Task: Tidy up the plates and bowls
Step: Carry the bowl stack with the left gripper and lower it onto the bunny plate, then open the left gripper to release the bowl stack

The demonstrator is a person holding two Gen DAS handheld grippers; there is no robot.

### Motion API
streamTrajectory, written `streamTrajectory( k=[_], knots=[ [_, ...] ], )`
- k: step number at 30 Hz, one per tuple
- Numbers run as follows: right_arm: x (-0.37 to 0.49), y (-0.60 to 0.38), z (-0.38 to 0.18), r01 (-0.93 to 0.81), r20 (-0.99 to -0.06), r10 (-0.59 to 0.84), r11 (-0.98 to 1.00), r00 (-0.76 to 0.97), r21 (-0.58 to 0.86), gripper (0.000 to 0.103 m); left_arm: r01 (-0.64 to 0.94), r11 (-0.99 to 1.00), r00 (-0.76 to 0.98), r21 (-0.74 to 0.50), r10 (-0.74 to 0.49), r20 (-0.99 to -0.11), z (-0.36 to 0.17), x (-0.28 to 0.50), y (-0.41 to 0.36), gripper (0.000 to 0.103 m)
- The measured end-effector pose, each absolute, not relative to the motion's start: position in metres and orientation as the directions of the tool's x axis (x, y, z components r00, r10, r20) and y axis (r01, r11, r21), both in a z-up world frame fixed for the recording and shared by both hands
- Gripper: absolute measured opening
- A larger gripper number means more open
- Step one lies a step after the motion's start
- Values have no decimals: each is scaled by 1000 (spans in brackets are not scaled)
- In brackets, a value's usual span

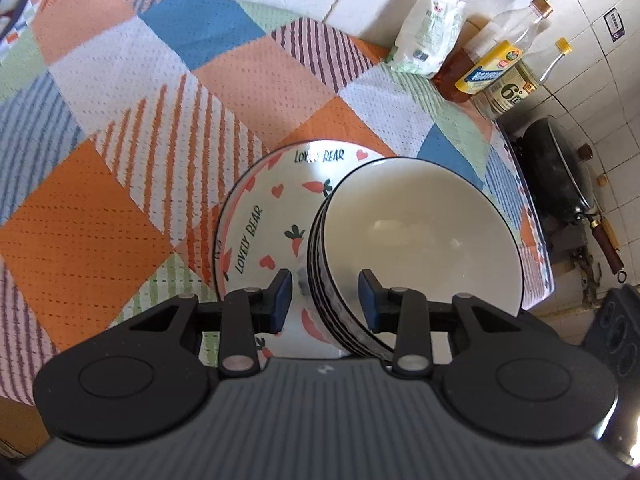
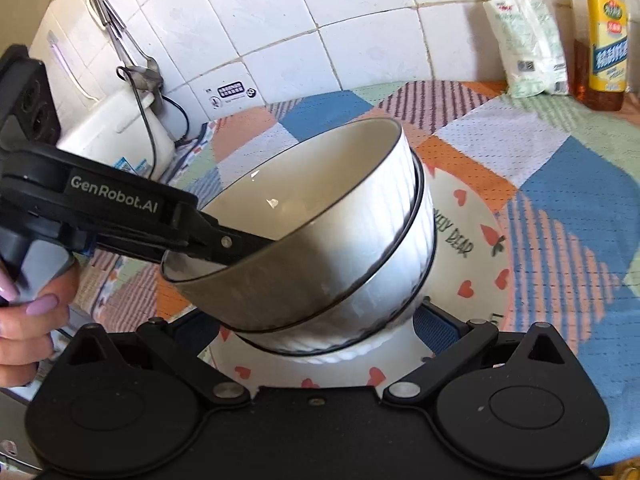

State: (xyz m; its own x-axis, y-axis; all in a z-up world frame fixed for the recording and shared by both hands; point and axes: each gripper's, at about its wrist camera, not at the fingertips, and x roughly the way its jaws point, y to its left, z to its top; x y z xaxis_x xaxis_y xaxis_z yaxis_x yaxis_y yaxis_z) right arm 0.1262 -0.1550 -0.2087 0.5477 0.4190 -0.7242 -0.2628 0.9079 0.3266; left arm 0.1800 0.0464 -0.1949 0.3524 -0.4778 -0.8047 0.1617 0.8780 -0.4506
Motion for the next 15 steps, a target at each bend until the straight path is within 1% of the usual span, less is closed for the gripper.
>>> streamTrajectory(
  k=[1, 4, 6, 9, 13, 15],
  knots=[
    [124, -155, -206, -261, -737, 406, 913, 540, 312, 103, 137, 890, 362, -435, -454, -814, -193, 178, 47, 38],
    [114, -156, -197, -225, -761, 343, 939, 550, 260, 103, 89, 899, 392, -428, -427, -815, -183, 169, 48, 40],
    [105, -158, -189, -208, -756, 331, 943, 564, 259, 103, 108, 914, 434, -391, -397, -809, -171, 161, 43, 39],
    [89, -160, -176, -196, -746, 308, 952, 590, 237, 103, 176, 934, 486, -310, -356, -798, -153, 149, 32, 40],
    [72, -161, -163, -178, -752, 248, 968, 611, 175, 103, 195, 935, 507, -297, -355, -785, -136, 134, 31, 41],
    [66, -164, -157, -154, -749, 229, 973, 622, 170, 103, 200, 936, 519, -290, -352, -779, -129, 126, 32, 41]
  ],
)
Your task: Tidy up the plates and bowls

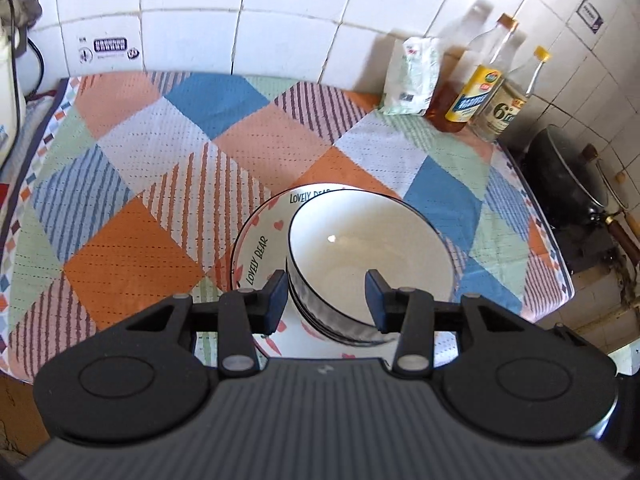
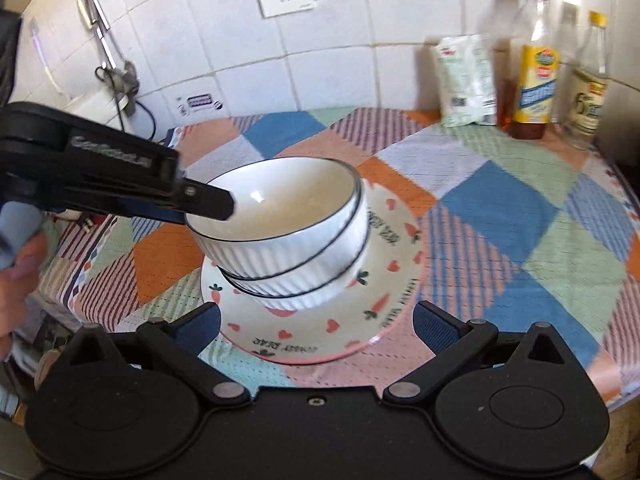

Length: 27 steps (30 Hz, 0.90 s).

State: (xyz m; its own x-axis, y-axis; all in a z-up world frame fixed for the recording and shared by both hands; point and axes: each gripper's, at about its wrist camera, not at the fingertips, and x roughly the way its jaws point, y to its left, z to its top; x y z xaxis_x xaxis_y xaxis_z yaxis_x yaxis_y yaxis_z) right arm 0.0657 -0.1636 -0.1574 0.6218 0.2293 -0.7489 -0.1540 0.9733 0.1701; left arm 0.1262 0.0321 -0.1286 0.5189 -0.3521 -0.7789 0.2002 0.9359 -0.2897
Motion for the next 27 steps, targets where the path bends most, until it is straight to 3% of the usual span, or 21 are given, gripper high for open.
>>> streamTrajectory(
  k=[12, 23, 27],
  knots=[
    [40, -189, -116, -14, -728, 145, 983, 670, 184, 103, 179, 960, 622, -216, -281, -731, -89, 84, 46, 46],
    [22, -190, -57, -5, -687, 36, 999, 726, 47, 103, 147, 973, 670, -176, -229, -706, -49, 40, 53, 55],
    [9, -189, -35, -22, -687, 31, 1000, 726, 22, 103, 119, 981, 687, -153, -193, -700, -34, 19, 56, 71]
  ],
)
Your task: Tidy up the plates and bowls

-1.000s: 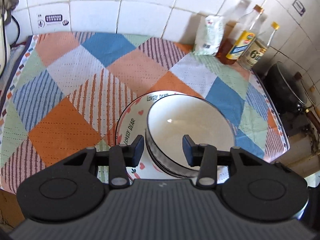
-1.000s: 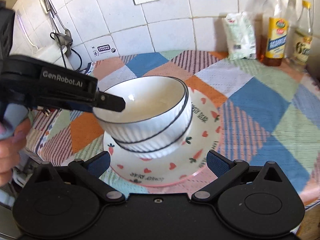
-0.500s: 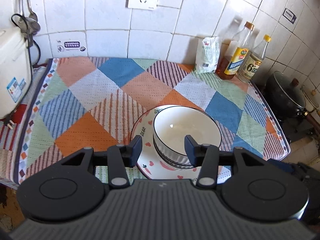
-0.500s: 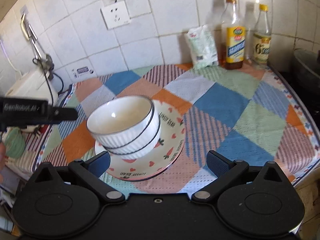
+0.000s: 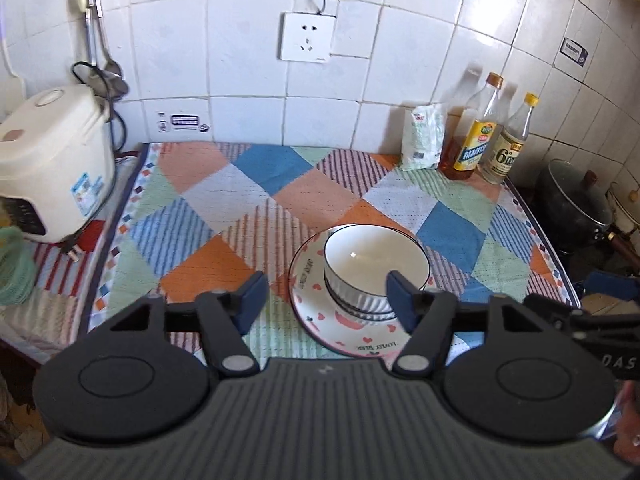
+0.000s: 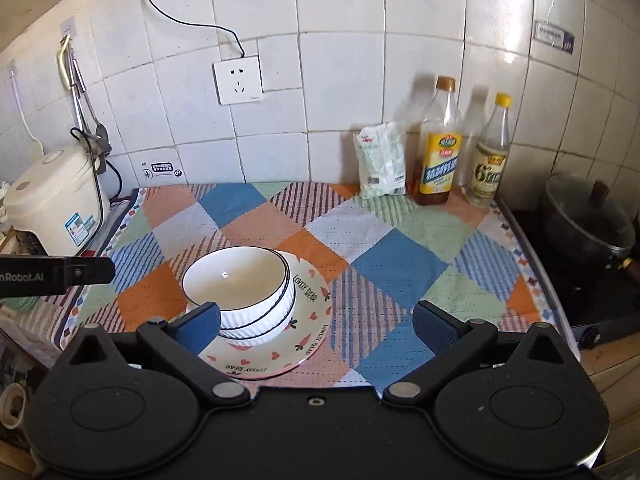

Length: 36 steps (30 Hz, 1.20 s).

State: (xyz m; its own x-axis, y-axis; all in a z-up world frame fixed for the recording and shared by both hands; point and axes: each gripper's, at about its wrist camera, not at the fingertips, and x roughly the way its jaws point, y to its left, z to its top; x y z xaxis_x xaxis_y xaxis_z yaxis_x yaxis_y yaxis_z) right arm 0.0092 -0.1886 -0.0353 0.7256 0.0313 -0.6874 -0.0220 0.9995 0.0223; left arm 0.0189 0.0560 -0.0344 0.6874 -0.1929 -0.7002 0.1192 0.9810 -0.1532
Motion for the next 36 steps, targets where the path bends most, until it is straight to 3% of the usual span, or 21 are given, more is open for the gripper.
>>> streamTrajectory(
  k=[7, 16, 36],
  knots=[
    [-21, -182, -18, -9, -691, 12, 1000, 723, 8, 103, 94, 990, 703, -101, -137, -698, -21, -14, 53, 93],
    [-50, -181, -12, -22, -712, 14, 1000, 702, -2, 103, 36, 999, 718, -20, -39, -695, -13, -43, 45, 93],
    [-82, -188, -19, -4, -683, -11, 1000, 730, -21, 103, 41, 999, 726, 22, -15, -688, -24, -75, 29, 93]
  ],
)
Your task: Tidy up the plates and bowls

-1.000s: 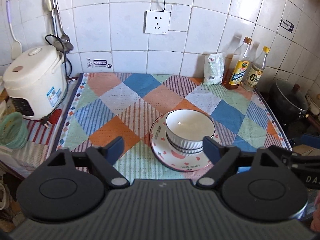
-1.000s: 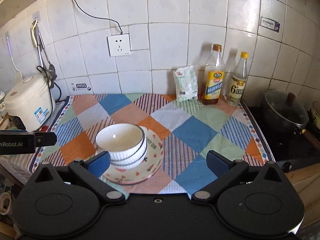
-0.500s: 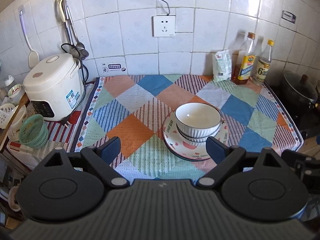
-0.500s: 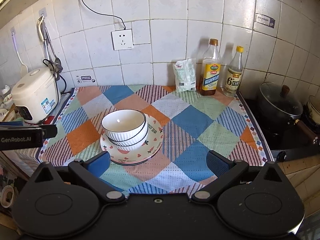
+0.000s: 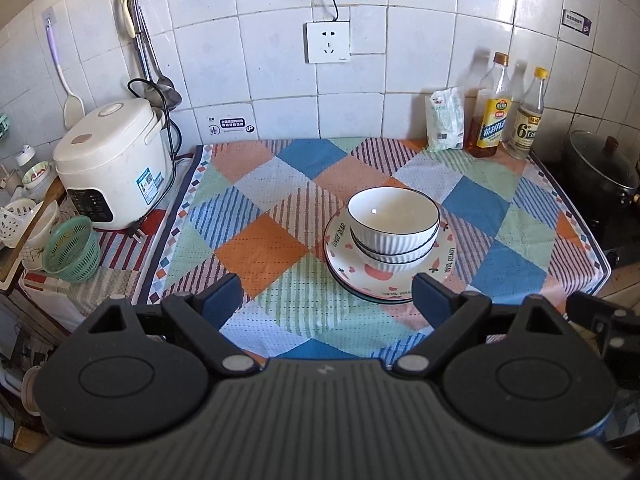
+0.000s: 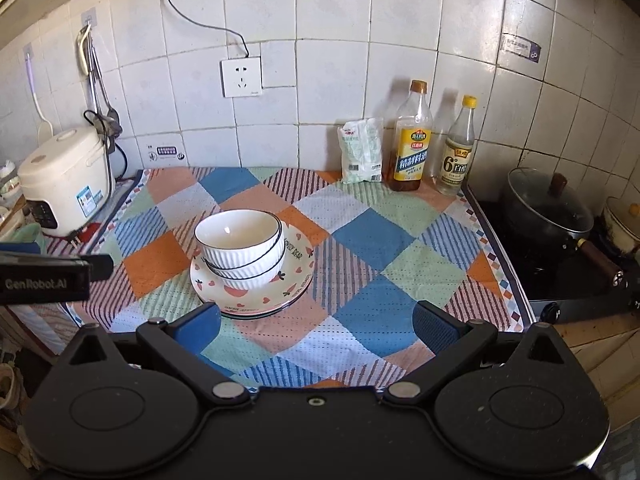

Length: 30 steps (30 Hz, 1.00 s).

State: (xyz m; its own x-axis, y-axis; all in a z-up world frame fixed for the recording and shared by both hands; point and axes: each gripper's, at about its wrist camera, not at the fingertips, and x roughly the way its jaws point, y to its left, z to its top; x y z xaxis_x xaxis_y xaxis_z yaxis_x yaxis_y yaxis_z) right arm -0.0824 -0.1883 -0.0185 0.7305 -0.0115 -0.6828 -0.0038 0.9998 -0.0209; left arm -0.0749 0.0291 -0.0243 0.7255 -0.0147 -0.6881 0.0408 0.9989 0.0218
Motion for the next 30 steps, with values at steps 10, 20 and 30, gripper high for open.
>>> streamTrajectory(
  k=[10, 20, 30],
  knots=[
    [-86, -194, -19, 3, -679, -2, 1000, 734, -1, 103, 39, 999, 715, 2, -26, -698, -27, -81, 29, 93],
    [-86, -194, -23, -10, -685, 18, 1000, 729, 15, 103, 13, 999, 717, 33, 13, -697, -32, -81, 28, 93],
    [-82, -194, -25, -9, -692, 12, 1000, 722, 8, 103, -4, 999, 730, 52, 39, -682, -32, -80, 25, 97]
  ],
)
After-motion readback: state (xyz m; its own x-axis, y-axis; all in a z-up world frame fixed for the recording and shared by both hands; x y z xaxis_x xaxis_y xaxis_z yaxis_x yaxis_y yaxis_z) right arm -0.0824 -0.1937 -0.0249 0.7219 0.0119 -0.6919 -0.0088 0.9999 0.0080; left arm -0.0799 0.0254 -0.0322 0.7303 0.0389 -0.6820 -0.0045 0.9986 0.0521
